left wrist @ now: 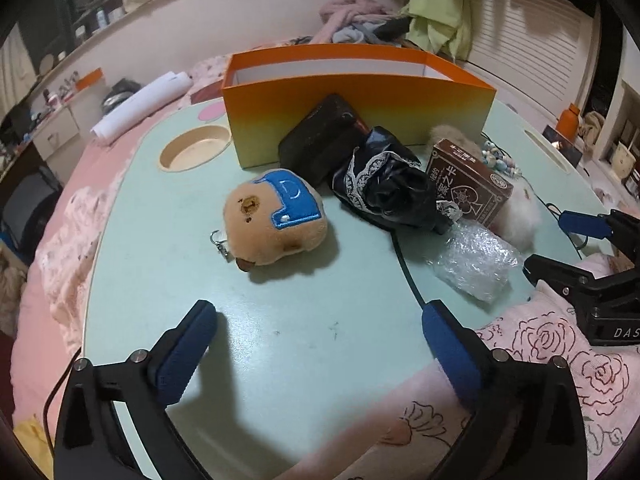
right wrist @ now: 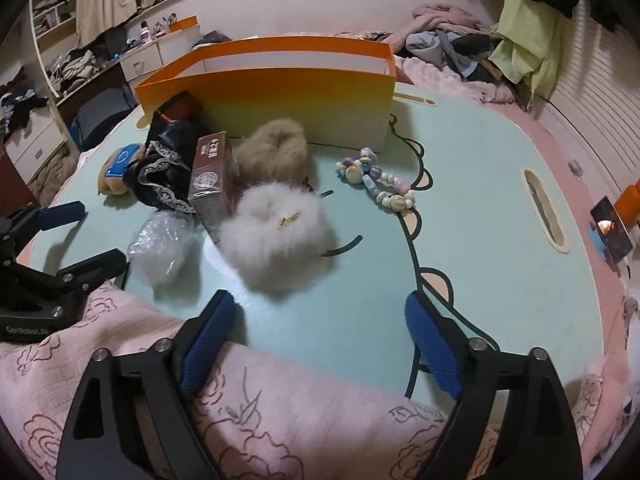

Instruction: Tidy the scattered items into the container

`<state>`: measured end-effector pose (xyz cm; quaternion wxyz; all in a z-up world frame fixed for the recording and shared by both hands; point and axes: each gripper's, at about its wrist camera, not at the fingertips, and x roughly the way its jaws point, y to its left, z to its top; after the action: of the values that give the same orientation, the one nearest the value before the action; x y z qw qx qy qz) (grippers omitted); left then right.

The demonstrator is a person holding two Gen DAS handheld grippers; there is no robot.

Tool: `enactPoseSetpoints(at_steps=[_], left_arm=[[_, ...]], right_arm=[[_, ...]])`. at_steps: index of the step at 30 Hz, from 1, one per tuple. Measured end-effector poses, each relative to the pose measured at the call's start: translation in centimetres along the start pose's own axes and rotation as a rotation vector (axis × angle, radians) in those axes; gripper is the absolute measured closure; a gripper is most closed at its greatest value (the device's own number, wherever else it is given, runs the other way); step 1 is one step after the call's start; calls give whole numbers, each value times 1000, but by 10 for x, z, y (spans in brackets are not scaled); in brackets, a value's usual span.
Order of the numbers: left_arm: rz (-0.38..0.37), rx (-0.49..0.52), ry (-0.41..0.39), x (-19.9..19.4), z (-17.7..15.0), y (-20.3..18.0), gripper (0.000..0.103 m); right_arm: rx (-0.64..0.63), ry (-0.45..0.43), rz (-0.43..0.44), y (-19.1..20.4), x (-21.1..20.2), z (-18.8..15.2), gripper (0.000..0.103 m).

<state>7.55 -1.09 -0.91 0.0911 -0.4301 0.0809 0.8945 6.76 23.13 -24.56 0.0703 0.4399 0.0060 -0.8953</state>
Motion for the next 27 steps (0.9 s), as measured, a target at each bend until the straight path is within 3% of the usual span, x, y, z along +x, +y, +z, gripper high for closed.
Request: enactPoseSetpoints(at_steps=[9, 27], left_arm=[[0, -1, -1, 0, 0, 0, 1], [0, -1, -1, 0, -2, 0, 1]], right_arm=[[11, 3, -7, -2, 3, -3, 4], [12, 4, -7, -2, 3, -4, 3]])
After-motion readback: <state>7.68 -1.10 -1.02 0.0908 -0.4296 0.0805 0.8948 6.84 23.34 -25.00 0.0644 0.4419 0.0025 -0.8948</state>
